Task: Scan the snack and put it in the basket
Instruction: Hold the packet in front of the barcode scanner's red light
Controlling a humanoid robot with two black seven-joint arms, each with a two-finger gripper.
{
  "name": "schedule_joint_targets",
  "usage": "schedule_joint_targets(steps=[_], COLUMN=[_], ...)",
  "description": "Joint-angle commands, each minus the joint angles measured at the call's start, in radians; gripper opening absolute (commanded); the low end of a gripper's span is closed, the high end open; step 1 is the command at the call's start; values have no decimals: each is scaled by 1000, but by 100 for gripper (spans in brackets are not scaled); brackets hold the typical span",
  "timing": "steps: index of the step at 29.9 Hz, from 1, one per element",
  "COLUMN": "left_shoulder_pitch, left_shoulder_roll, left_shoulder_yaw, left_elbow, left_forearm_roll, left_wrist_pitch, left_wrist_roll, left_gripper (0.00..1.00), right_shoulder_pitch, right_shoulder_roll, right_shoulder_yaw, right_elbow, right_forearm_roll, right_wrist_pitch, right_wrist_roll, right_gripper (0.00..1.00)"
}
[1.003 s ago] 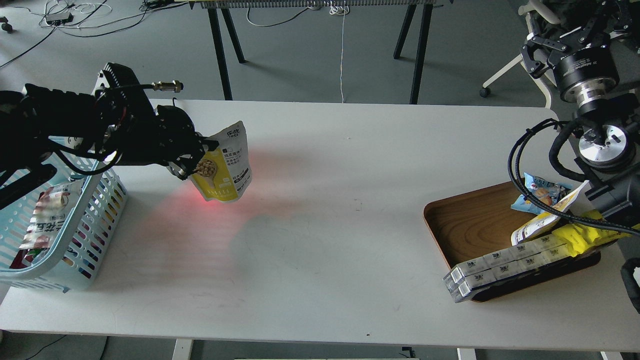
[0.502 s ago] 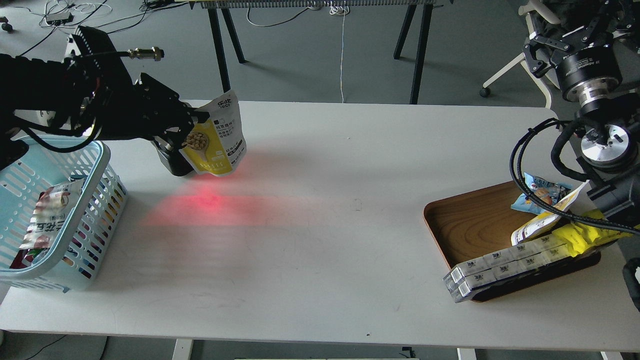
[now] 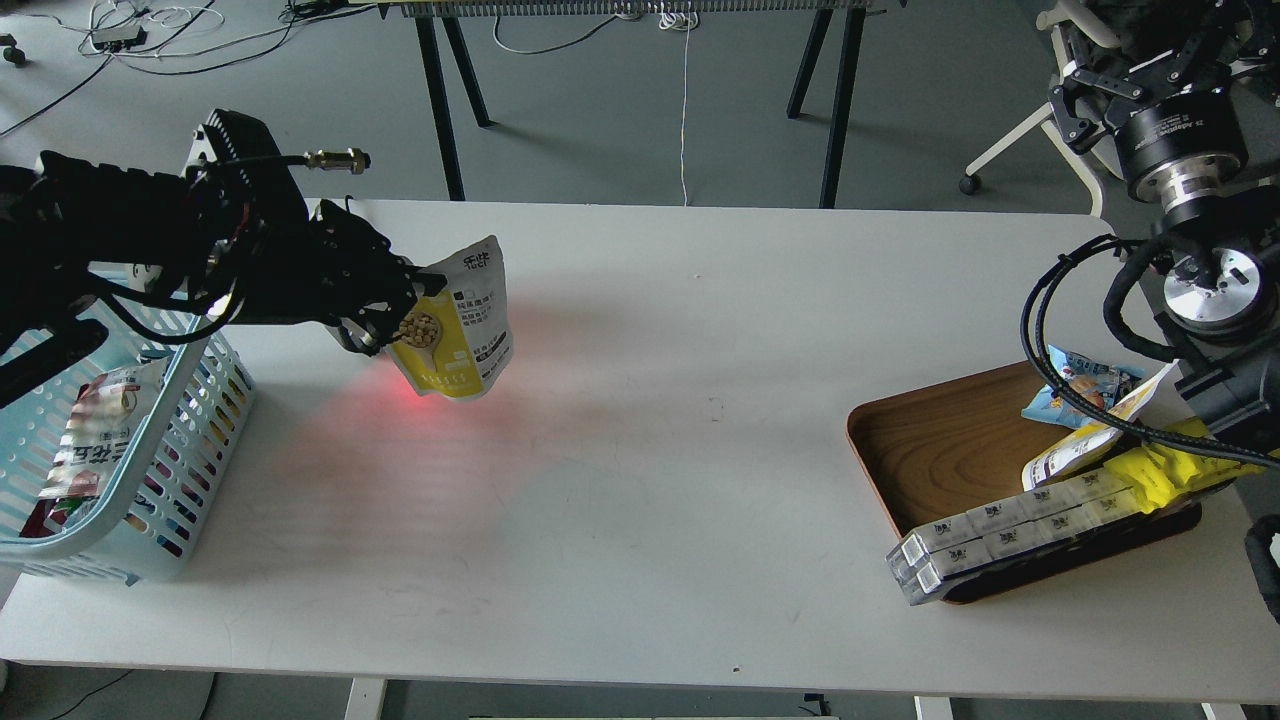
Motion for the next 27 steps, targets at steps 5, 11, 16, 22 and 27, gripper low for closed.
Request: schedule_joint_targets(steps=[5, 11, 16, 22, 27], left_shoulder_pitch=[-3, -12, -12, 4, 19], left_shoulder_roll=[12, 35, 52, 35, 4], left_shoulder_yaw=[-9, -24, -35, -24, -14], left_elbow=[-16, -50, -50, -45, -44], left_forearm_roll=[0, 0, 0, 0, 0], left_wrist_pitch=[2, 0, 3, 2, 3], left_wrist_roll=[-9, -11, -11, -11, -11], left_gripper=[0, 0, 0, 0, 0], right_shoulder_pitch=[2, 3, 6, 8, 8], right_shoulder_roll=[2, 2, 0, 3, 3], right_shoulder_yaw=[2, 2, 2, 3, 3], right_elbow=[0, 2, 0, 2, 2], right_forearm_roll=[0, 0, 0, 0, 0], right_wrist_pitch=[0, 0, 0, 0, 0], right_wrist_roll=[0, 0, 0, 1, 1], right_gripper=[96, 96, 96, 96, 96])
